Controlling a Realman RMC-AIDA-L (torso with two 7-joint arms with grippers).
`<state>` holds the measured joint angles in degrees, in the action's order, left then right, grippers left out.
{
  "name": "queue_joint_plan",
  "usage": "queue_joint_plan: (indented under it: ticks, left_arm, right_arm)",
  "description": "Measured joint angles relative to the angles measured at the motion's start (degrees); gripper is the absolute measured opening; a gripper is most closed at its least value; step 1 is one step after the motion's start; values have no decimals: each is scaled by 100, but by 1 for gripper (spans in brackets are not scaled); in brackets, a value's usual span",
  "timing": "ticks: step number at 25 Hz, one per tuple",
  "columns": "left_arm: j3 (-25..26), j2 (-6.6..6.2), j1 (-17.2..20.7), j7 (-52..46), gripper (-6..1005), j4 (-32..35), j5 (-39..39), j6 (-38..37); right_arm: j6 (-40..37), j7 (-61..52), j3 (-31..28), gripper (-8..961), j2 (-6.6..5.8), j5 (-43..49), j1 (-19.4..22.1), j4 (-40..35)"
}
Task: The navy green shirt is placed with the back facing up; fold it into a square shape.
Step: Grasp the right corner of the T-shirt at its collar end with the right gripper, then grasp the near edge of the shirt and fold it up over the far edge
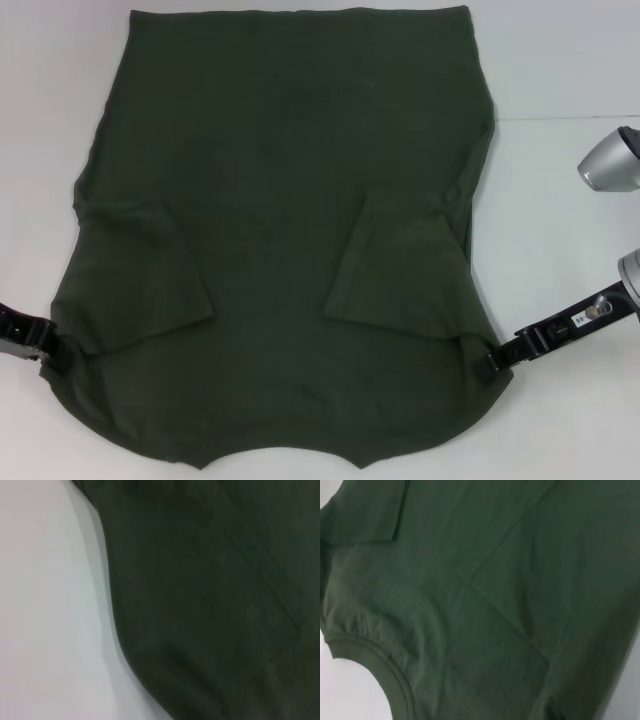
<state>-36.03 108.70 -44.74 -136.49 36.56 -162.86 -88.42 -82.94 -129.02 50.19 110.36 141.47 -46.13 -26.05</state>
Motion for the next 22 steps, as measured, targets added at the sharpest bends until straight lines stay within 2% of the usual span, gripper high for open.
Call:
queue_joint_plan:
  ticks: [9, 15, 20, 22]
  left_arm:
    - [0, -21, -13, 0, 37, 0, 0, 20]
    - [0, -24, -18, 0, 37, 0, 0, 28]
    - [0, -24, 6, 47, 37, 33, 0, 0]
    - [0, -24, 28, 77, 37, 87, 2, -45]
  right_arm:
    - [10, 123, 39, 399, 11, -17, -17, 1]
    - [18, 196, 28, 160, 12, -31, -8, -33]
    - [20, 201, 34, 80, -35, -14, -27, -37]
    - [-13, 203, 54, 80, -75, -10, -30, -43]
